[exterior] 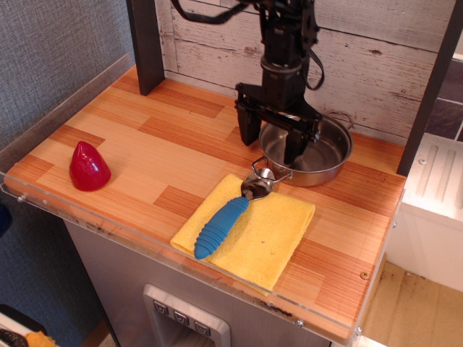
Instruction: Move vessel from left to right
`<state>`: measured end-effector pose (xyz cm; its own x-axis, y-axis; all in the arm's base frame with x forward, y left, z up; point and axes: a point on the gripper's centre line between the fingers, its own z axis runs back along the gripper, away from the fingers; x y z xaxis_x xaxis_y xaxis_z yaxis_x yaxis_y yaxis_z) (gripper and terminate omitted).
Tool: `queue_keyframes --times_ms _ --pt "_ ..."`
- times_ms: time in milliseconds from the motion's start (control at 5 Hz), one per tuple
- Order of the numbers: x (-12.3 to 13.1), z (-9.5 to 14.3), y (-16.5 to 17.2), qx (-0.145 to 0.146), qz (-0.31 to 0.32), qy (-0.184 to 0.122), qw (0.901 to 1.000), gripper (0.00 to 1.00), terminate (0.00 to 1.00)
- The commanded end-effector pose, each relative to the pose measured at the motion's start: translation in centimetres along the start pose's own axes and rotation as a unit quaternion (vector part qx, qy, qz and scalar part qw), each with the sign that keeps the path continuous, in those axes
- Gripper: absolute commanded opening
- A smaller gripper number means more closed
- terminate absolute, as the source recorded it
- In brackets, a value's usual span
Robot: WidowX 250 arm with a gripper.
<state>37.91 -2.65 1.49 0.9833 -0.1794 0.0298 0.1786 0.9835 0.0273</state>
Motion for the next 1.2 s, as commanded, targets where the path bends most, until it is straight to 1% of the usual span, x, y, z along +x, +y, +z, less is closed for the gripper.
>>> queue_keyframes --times_ms 0,200,400,600,800,1000 --pt "1.0 1.0 -0.2 0.004 0.003 -0.025 0.9997 0.0 0.0" --pt "1.1 1.9 -0.2 -0.002 0.018 -0.037 0.9992 0.0 0.0" --pt "1.6 2.7 0.0 -0.017 0.034 -0.047 0.9982 0.0 0.0" --pt "2.4 4.2 0.0 -0.048 0.048 -0.062 0.9958 0.0 0.0" --pt "2.5 8.8 0.6 -0.097 0.058 -0.109 0.9876 0.0 0.0" --pt "0.0 10.9 4.1 -0.102 0.079 -0.12 0.9844 0.0 0.0"
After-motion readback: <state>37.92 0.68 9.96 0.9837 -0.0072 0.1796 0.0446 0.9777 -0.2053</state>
